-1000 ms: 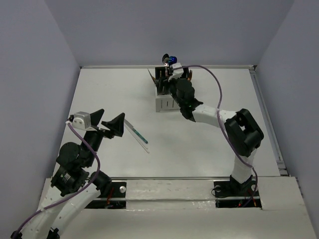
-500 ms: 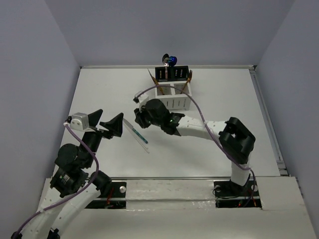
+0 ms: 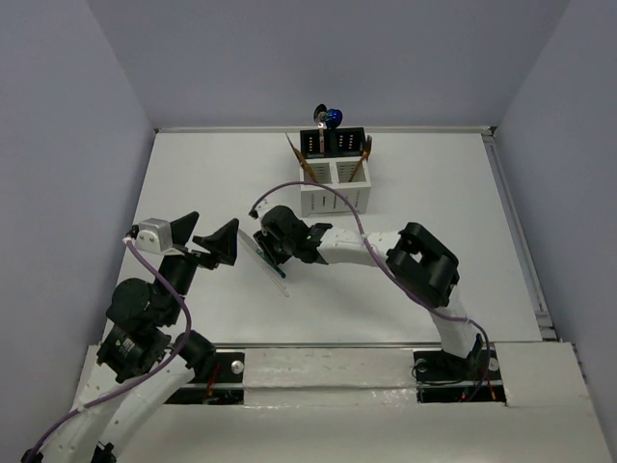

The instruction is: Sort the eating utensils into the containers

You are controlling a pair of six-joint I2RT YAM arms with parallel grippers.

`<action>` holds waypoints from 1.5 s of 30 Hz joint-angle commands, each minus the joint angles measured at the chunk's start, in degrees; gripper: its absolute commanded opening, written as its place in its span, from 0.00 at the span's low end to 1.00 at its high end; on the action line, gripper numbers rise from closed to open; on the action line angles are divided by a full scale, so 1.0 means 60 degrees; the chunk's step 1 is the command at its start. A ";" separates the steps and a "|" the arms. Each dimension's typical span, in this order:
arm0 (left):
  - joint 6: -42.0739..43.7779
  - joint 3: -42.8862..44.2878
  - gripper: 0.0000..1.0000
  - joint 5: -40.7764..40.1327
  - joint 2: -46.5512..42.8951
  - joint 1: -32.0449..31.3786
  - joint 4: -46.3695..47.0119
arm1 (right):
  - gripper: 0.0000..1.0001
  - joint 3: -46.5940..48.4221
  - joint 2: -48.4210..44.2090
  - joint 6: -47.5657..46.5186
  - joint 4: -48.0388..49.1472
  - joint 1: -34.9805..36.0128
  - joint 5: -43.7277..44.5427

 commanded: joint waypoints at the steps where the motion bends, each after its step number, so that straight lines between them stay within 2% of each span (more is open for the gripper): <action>1: -0.0042 -0.0099 0.99 -0.0059 0.0002 0.0050 0.0312 | 0.39 0.0589 0.0189 0.0124 -0.0111 0.0221 0.0173; 14: -0.0042 -0.0099 0.99 -0.0045 -0.0027 0.0050 0.0312 | 0.38 0.1000 0.0701 0.0153 -0.0477 0.0221 0.0494; 26: -0.0042 -0.0099 0.99 -0.0001 -0.0013 0.0050 0.0326 | 0.20 0.0986 0.0687 0.0329 -0.0829 0.0221 0.2089; 29: -0.0057 -0.0099 0.99 -0.0001 -0.0027 0.0050 0.0326 | 0.19 0.0665 0.0542 0.0315 -0.0932 0.0221 0.2384; 30: -0.0057 -0.0099 0.99 0.0014 -0.0027 0.0050 0.0326 | 0.22 0.0591 0.0439 0.0300 -0.0917 0.0221 0.2313; 31: -0.0057 -0.0099 0.99 0.0028 -0.0013 0.0050 0.0341 | 0.36 0.0547 0.0409 0.0271 -0.0932 0.0221 0.2181; 32: -0.0057 -0.0099 0.99 0.0057 -0.0013 0.0050 0.0341 | 0.42 0.0546 0.0409 0.0271 -0.0946 0.0221 0.2021; 34: -0.0042 -0.0099 0.99 0.0072 0.0002 0.0050 0.0341 | 0.47 0.0896 0.0569 0.0213 -0.1019 0.0221 0.1741; 40: -0.0057 -0.0099 0.99 0.0043 0.0016 0.0050 0.0341 | 0.46 0.1819 0.1169 -0.0051 -0.1400 0.0134 0.1843; 45: -0.0042 -0.0099 0.99 0.0043 -0.0027 0.0050 0.0341 | 0.40 0.2552 0.1770 -0.0242 -0.1825 0.0133 0.1741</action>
